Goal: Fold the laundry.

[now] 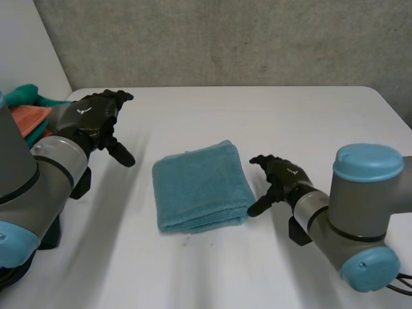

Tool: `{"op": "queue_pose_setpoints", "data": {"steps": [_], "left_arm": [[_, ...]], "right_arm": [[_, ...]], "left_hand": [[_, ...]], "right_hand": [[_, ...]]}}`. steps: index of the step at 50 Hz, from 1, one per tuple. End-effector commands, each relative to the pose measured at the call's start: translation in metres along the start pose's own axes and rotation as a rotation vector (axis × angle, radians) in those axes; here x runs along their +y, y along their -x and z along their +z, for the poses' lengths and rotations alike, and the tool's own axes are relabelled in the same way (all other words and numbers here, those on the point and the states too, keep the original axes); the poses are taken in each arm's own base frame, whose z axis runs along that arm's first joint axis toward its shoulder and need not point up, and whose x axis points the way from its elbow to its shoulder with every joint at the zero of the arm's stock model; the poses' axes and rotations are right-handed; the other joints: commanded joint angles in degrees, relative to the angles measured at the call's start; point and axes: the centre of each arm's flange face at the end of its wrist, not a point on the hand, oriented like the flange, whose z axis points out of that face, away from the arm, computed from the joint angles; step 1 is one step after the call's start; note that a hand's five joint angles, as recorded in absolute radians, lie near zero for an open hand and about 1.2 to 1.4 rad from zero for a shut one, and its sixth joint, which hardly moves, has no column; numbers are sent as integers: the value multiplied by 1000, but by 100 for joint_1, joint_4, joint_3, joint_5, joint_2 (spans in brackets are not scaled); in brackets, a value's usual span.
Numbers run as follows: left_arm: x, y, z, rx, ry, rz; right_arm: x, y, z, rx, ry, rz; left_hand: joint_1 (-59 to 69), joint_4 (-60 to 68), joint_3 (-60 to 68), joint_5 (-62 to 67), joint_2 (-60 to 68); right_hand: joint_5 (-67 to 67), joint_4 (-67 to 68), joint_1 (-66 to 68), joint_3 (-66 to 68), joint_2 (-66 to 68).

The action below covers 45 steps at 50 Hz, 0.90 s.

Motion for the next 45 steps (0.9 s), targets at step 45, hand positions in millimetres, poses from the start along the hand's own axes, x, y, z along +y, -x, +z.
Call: {"op": "queue_pose_setpoints", "data": {"steps": [45], "left_arm": [[6, -5, 0, 14, 1, 3]], "right_arm": [[8, 11, 48, -92, -123, 29]], "left_hand": [[89, -154, -167, -282, -25]], "right_hand": [[6633, 6689, 7086, 6844, 6759]]}}
